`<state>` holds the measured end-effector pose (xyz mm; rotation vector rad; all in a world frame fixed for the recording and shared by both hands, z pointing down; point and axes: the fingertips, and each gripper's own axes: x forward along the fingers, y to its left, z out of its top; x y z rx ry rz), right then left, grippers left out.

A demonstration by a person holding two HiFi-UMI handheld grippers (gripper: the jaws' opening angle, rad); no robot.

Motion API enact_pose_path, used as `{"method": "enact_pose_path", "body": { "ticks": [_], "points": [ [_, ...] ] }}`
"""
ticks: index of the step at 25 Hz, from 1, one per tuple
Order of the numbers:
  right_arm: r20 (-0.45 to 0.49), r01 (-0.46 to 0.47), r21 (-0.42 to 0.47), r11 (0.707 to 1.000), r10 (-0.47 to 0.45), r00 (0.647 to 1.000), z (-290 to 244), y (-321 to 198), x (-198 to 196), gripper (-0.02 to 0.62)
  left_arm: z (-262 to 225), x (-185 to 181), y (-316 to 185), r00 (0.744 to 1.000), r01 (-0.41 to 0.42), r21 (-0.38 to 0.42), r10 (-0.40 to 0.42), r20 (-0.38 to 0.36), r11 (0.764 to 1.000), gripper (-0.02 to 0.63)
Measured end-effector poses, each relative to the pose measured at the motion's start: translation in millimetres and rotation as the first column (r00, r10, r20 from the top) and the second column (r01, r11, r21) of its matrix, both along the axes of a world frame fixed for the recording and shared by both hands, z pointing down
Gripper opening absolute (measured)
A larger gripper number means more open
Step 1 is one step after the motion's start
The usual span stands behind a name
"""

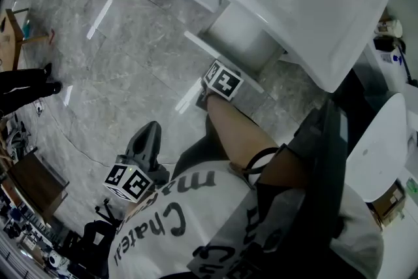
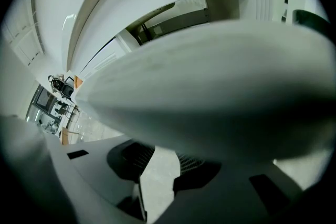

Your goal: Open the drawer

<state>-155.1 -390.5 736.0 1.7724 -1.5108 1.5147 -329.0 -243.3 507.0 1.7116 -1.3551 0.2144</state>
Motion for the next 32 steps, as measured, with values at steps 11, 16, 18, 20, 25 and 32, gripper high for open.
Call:
{"method": "enact_pose_path", "body": {
  "ticks": [11, 16, 18, 20, 25, 32],
  "points": [
    [0.002, 0.008, -0.018, 1.0, -0.008, 1.0, -1, 12, -8, 0.126, 0, -3, 2, 1.0, 0.005, 0.002, -0.005, 0.011, 1.0, -0.003],
    [0.006, 0.001, -0.026, 1.0, 0.0, 1.0, 0, 14, -9, 0.127, 0, -3, -1, 1.0, 0.005, 0.001, -0.005, 0.008, 1.0, -0.003],
    [0.001, 0.01, -0.023, 1.0, -0.01, 1.0, 0, 14, -9, 0.127, -1, -3, -3, 1.0, 0.0, 0.003, 0.0, 0.007, 1.0, -0.003],
    [0.0, 0.016, -0.024, 1.0, -0.016, 1.0, 1, 13, -9, 0.129, -1, -3, -6, 1.0, -0.007, 0.005, 0.007, 0.005, 1.0, -0.003],
    [0.056, 0.003, -0.039, 0.999, -0.001, 0.998, 1, 18, -11, 0.137, -1, 1, -19, 1.0, -0.026, 0.021, 0.026, -0.016, 0.999, -0.003],
    [0.166, 0.083, -0.075, 0.994, -0.07, 0.984, -10, 34, -16, 0.158, -6, 21, -37, 0.992, -0.117, 0.078, 0.12, -0.033, 0.99, -0.003]
  ]
}}
